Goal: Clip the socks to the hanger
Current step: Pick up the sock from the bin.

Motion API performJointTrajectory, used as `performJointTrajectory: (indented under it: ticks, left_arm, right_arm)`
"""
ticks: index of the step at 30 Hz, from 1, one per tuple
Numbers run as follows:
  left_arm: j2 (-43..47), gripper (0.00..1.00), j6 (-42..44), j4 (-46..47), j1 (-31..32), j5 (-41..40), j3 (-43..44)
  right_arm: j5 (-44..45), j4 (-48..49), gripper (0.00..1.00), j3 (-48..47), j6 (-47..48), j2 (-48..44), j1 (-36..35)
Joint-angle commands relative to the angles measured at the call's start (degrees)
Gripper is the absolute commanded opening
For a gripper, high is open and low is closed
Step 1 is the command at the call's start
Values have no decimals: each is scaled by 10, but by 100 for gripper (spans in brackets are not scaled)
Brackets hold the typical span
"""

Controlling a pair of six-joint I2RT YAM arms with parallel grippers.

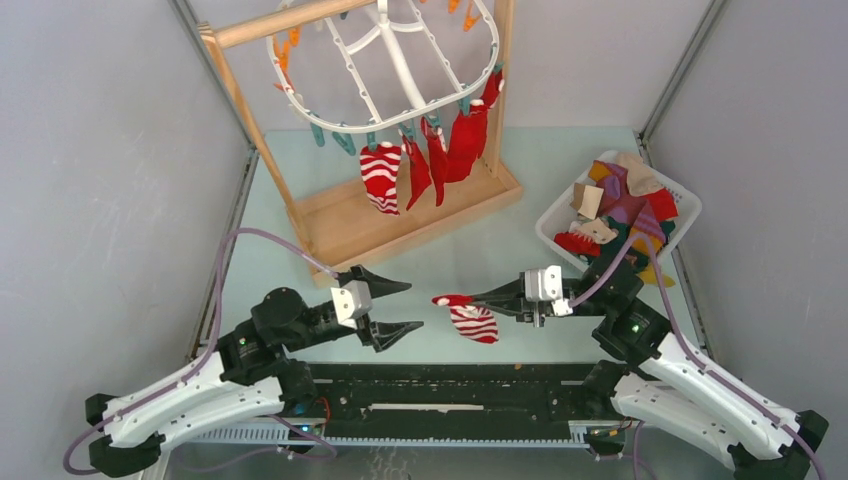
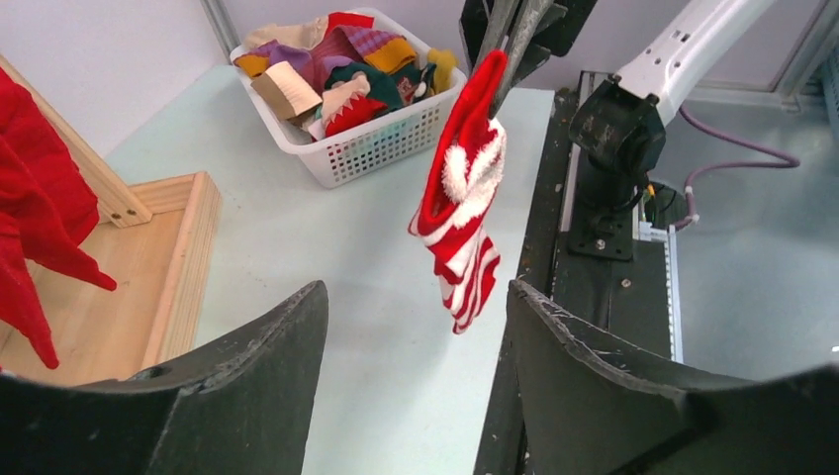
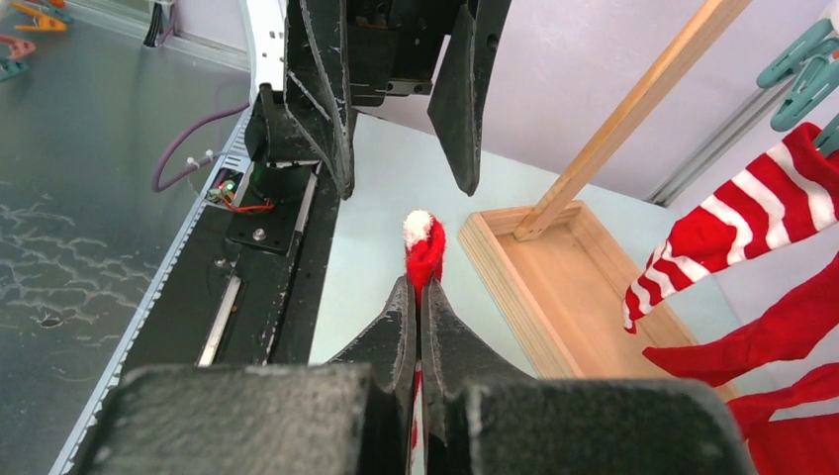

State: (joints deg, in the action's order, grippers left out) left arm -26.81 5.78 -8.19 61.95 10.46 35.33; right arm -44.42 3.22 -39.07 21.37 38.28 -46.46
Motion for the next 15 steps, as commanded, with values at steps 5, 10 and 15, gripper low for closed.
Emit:
performJointTrajectory:
  ticks: [5, 10, 15]
  left_arm:
    - [-76, 70, -39, 136, -3, -13, 1]
    - [-119, 63, -44, 196, -3, 20, 4]
    - [-134, 53, -44, 195, -3, 43, 13]
  right_arm:
    - [14, 53, 0, 4, -38, 7, -3]
    - [11, 54, 0, 4, -41, 7, -3]
    - [9, 54, 0, 4, -41, 5, -1]
